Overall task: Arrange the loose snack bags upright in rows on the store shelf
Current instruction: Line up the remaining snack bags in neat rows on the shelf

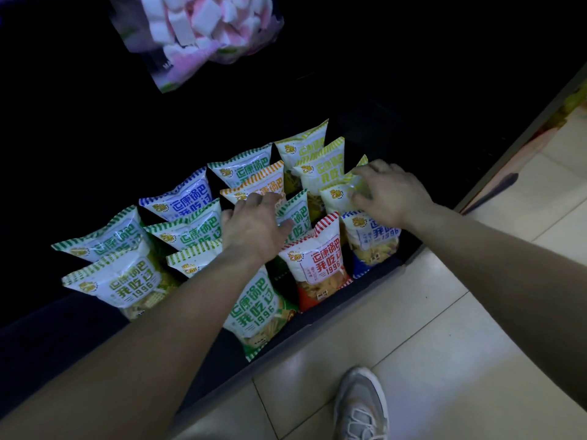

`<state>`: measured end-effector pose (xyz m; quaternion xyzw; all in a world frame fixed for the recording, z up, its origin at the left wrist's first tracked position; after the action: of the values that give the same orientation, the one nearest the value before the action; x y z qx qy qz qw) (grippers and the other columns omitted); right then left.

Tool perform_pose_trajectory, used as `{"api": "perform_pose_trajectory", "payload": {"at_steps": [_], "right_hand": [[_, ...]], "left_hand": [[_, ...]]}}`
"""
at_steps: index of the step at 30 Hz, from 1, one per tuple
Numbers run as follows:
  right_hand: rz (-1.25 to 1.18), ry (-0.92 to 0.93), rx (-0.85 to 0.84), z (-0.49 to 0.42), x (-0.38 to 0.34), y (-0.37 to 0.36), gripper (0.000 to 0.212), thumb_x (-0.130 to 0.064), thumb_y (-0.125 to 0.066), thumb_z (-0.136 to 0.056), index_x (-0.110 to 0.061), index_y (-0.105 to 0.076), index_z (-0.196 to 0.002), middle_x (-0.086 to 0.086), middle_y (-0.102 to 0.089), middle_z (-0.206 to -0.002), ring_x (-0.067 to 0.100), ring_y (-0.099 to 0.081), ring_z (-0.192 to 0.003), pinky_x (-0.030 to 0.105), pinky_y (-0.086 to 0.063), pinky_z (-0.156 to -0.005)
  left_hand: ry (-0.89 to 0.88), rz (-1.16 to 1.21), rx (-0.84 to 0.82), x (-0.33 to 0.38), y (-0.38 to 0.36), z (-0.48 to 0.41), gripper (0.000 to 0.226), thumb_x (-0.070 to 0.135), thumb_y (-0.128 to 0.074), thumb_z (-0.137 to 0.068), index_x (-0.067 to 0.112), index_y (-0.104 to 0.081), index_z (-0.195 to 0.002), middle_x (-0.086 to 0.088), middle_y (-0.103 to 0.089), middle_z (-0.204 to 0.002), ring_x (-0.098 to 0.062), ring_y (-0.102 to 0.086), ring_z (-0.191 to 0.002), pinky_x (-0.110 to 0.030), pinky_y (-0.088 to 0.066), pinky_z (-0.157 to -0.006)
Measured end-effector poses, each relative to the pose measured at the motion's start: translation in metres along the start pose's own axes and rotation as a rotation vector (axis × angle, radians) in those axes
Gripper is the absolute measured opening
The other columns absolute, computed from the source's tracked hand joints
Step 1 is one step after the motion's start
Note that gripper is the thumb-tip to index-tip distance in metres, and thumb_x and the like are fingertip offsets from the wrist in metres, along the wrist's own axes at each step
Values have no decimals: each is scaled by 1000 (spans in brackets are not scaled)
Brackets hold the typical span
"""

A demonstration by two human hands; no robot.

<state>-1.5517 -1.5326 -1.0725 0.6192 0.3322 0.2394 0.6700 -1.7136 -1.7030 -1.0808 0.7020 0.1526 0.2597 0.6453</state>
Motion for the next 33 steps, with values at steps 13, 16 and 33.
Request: {"api": "perform_pose_trajectory", "payload": {"at_steps": [13, 16, 33], "right_hand": [[-1, -33, -78, -23, -13, -17, 54, -58, -41, -94, -32, -46, -141, 2, -39, -145, 28, -37, -130, 42, -37, -101], [-13, 33, -25, -39, -31, -8, 58, -56, -42, -94, -27, -42, -145, 2, -40, -146, 29, -38, -129, 43, -38, -101], [-17, 72, -48, -66, -81, -27, 65, -60, -35, -95, -25, -32, -150, 4, -37, -153, 32, -32, -136, 46, -35, -103]], "left_hand": [[-86, 39, -36, 7, -12, -17, 50, 60, -47, -88, 35, -54, -130, 3, -61, -127, -24, -54, -114, -42, -31, -93], [-43, 23, 16, -10, -2, -29, 57, 61, -44, -88, 31, -49, -136, 0, -52, -139, -27, -47, -125, -45, -32, -100], [-82, 110, -49, -50, 8, -36, 68, 64, -48, -88, 30, -37, -146, 4, -43, -150, -21, -43, -133, -40, -31, -109]]}}
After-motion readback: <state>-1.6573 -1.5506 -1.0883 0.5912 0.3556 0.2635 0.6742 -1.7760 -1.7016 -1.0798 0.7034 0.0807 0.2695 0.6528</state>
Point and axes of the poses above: each hand's wrist, its own z-axis away from the middle knuckle, its own y-axis out of the back of the hand, x = y × z, the point moved 10 cm from there along -z, towards the middle knuckle
